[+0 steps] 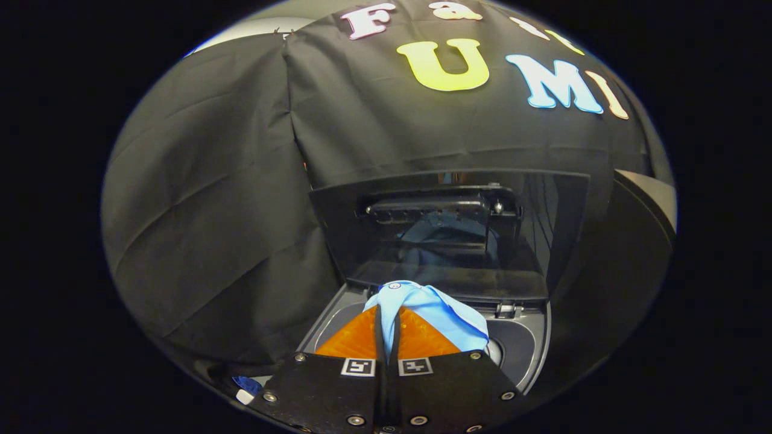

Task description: Put the clothes into the washing machine and then close the washing machine lid.

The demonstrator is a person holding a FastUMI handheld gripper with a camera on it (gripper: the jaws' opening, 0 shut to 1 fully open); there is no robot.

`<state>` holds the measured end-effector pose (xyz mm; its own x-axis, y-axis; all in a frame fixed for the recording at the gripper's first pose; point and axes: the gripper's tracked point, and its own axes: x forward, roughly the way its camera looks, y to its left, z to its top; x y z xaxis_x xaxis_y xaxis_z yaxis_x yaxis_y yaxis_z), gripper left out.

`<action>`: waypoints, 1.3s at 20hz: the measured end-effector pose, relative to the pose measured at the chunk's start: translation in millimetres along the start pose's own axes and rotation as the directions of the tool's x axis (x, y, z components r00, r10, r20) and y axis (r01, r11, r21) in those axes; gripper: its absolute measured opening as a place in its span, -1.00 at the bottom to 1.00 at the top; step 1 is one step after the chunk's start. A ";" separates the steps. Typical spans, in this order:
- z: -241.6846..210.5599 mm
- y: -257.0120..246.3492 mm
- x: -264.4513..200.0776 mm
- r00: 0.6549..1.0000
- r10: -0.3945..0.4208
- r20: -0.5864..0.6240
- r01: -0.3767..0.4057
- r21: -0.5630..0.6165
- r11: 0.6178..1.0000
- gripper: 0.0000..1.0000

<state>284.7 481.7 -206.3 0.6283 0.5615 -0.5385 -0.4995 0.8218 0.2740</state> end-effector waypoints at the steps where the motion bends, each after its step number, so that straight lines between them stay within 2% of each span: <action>1: -5.5 -1.7 3.2 1.000 -0.011 -0.004 0.011 0.001 1.000 -1.00; 10: -57.3 -12.7 22.1 0.990 -0.112 -0.086 0.113 0.003 0.994 -0.90; 14: -81.1 -23.9 24.9 0.976 -0.163 -0.142 0.163 -0.005 0.987 -0.74; 16: -84.6 -24.9 24.8 0.975 -0.173 -0.143 0.171 -0.024 0.985 -0.48; 20: -75.8 -23.0 14.9 0.978 -0.181 -0.107 0.176 -0.053 0.983 0.85; 21: -70.5 -21.0 11.0 0.980 -0.180 -0.090 0.176 -0.048 0.983 0.90; 26: -39.0 -13.0 -19.3 0.985 -0.174 0.008 0.174 -0.044 0.984 0.90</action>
<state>255.8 456.4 -230.5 0.7101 0.4108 -0.5719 -0.4083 0.9019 0.1409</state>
